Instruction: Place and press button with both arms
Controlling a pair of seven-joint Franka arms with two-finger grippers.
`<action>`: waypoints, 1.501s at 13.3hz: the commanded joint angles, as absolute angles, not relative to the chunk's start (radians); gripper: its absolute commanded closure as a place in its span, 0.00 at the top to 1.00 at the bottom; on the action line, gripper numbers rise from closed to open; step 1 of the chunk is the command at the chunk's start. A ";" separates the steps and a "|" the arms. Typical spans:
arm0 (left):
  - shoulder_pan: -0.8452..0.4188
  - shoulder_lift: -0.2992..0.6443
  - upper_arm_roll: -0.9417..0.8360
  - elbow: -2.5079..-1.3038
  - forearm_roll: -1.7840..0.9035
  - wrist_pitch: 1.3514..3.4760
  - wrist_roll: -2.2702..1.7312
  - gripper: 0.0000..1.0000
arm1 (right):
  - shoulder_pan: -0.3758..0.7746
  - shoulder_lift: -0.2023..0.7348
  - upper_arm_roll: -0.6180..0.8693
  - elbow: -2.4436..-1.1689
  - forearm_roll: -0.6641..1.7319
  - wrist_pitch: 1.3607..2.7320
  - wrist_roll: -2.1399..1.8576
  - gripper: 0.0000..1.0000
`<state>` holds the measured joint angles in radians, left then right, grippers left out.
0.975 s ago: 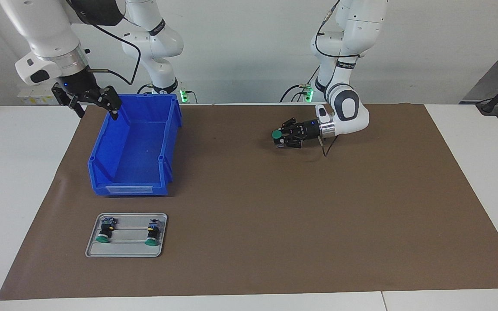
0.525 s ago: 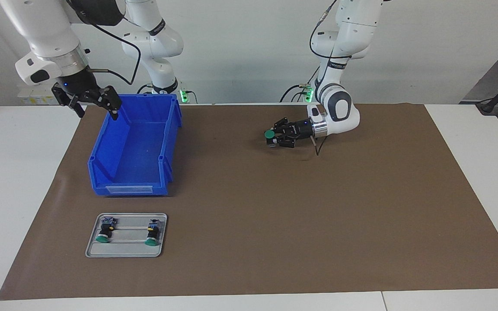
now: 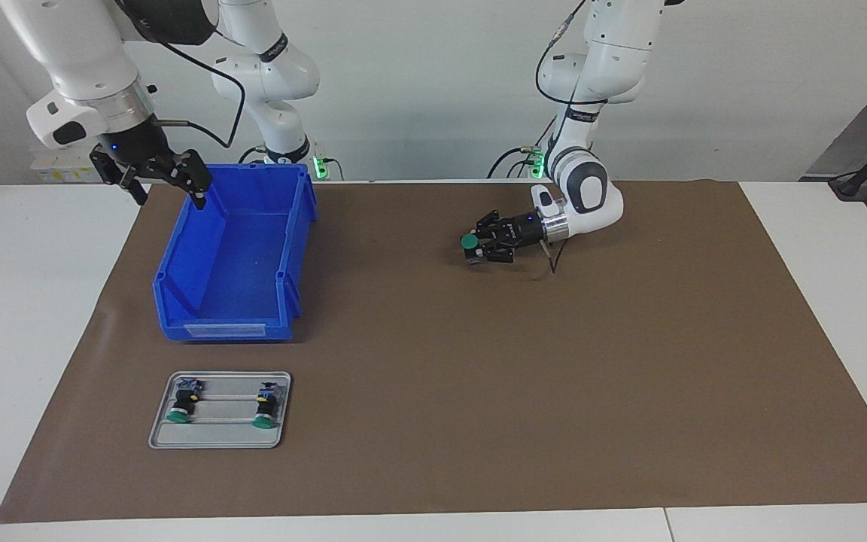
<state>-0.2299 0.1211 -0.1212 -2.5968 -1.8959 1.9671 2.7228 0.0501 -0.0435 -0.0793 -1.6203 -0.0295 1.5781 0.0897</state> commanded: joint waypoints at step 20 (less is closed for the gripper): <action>-0.221 0.133 -0.110 -2.648 -1.919 1.959 2.849 0.44 | 0.037 -0.060 -0.067 -1.632 -0.031 1.569 0.069 1.00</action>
